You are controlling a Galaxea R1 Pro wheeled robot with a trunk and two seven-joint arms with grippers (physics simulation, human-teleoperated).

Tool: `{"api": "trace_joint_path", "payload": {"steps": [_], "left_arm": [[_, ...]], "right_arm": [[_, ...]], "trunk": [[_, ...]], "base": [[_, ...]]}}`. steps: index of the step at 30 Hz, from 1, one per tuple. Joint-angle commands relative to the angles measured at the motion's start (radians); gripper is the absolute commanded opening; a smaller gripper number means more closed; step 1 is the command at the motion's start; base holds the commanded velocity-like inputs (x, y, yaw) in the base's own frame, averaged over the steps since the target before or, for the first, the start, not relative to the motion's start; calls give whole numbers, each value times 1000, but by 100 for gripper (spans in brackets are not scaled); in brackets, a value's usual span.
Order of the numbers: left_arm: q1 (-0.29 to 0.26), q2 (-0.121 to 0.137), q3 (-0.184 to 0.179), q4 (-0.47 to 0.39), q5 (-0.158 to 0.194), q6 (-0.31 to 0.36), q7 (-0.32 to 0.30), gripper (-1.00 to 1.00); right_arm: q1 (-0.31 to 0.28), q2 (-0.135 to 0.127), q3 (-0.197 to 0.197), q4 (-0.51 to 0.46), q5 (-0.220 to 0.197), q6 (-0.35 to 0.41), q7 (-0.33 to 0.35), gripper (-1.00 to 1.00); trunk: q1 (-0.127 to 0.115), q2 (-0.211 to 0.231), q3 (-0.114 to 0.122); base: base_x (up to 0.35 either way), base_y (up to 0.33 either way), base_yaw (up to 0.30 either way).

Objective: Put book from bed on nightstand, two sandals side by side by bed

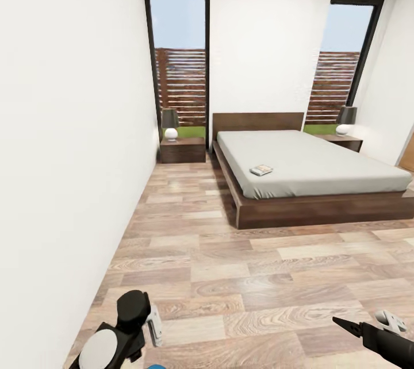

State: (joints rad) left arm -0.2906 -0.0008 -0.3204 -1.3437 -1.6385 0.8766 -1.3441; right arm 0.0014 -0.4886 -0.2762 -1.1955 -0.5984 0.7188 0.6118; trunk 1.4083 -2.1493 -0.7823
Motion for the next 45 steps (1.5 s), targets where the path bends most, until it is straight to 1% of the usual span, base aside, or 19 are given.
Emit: {"api": "trace_joint_path", "payload": {"steps": [1,3,4,7,8,10,11,12,13,14,16,20,28,31,34,35,37,42,45], "left_arm": [[-1,14,29,-5,-8,-1,-10,100],[-1,27,54,-8,-6,-16,-10,100],[-1,40,78,-10,-2,-36,-9,100],[-1,56,129,-12,7,-93,-9,100],[-1,61,161,-12,14,-127,-9,100],[-1,66,269,-13,30,-221,-10,100],[-1,66,296,-14,33,-246,-10,100],[-1,66,307,-14,34,-256,-10,100],[-1,66,328,-14,35,-281,-10,100],[-1,67,336,-14,36,-291,-10,100],[-1,67,343,-14,36,-298,-10,100],[-1,65,349,-13,38,-305,-10,100],[-1,58,344,-12,43,-306,-10,100],[-1,50,343,-11,48,-309,-10,100],[-1,42,343,-11,69,-330,-10,100],[-1,36,343,-10,97,-374,-10,100],[-1,32,343,-10,118,-415,-9,100],[-1,28,342,-10,130,-443,-6,100],[-1,21,341,-12,131,-449,-6,100]], "right_arm": [[0,0,-1,-1,-4,7,0,100],[0,0,-1,-1,-4,7,0,100],[0,0,-1,-1,-4,7,0,100],[0,0,-1,0,-4,7,0,100],[0,0,-1,0,-4,7,0,100],[0,0,-1,0,-4,7,0,100],[0,1,-1,0,-4,7,0,100],[0,1,-1,0,-4,7,0,100],[0,0,-1,0,-4,7,0,100],[0,0,-1,0,-4,7,0,100],[0,0,-1,0,-4,7,0,100],[0,1,-1,0,-4,7,0,100],[0,1,-1,-1,-4,7,0,100],[0,1,-1,-1,-4,7,0,100],[0,1,-1,0,-4,7,0,100],[0,1,-1,0,-4,7,0,100],[0,1,-1,0,-4,7,0,100],[0,1,-1,-1,-4,7,0,100],[0,1,-1,-1,-4,6,0,100]], "trunk": [[0,-1,-1],[0,-1,-1],[0,-1,-1],[0,-1,-1],[0,-1,-1],[0,-1,-1],[0,-1,-1],[0,-1,-1],[0,-1,-1],[0,-1,-1],[0,-1,-1],[15,-29,-14],[46,-85,-39],[58,-106,-48],[69,-127,-57],[73,-134,-61],[81,-148,-67],[100,-183,-82],[100,-183,-82]], "base": [[0,0,0],[0,0,0],[0,0,0],[0,0,0],[0,0,0],[0,0,0],[0,0,0],[0,0,0],[0,0,0],[0,0,0],[0,0,0],[0,0,0],[0,0,0],[0,0,0],[0,0,0],[0,0,0],[0,0,0],[0,0,0],[0,0,0]]}}
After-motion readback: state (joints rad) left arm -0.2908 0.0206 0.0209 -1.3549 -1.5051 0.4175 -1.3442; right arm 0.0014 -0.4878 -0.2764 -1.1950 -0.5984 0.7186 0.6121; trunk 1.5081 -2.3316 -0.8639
